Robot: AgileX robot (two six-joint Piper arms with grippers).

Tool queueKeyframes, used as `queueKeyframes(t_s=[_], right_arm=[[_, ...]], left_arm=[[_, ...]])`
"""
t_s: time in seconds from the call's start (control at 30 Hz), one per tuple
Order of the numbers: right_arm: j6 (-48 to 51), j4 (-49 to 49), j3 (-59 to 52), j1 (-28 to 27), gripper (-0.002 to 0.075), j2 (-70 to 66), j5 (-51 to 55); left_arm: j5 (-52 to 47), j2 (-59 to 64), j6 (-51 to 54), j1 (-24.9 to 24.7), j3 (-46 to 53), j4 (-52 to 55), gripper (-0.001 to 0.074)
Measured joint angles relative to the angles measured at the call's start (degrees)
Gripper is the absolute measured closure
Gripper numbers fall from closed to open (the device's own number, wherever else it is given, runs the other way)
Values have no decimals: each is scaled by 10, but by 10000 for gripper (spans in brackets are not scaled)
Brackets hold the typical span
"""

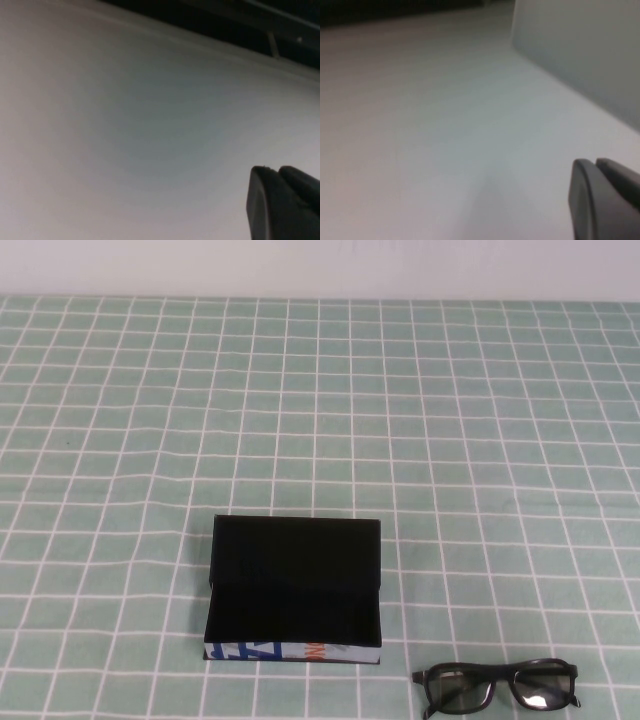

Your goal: Return glasses to glasses case

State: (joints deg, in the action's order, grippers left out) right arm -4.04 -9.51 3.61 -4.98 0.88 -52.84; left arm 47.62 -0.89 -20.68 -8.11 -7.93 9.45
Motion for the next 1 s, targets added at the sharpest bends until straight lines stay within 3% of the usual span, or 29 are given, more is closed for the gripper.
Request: queueKeyframes(t_s=[0.27, 0.5, 0.63, 0.8, 1.0], right_arm=[[1, -148, 176, -4, 741, 1, 80], [-9, -183, 256, -4, 741, -44, -42], [-33, -189, 310, -4, 741, -83, -28], [-11, -194, 430, -4, 741, -137, 149], [120, -186, 617, -4, 741, -238, 483]], left_arm=[[-80, 0, 57, 0, -180, -7, 741], [-79, 42, 143, 0, -292, -7, 741], [-79, 74, 150, 0, -331, -7, 741], [-116, 118, 150, 0, -377, -7, 741], [-348, 172, 147, 0, -485, -41, 741]])
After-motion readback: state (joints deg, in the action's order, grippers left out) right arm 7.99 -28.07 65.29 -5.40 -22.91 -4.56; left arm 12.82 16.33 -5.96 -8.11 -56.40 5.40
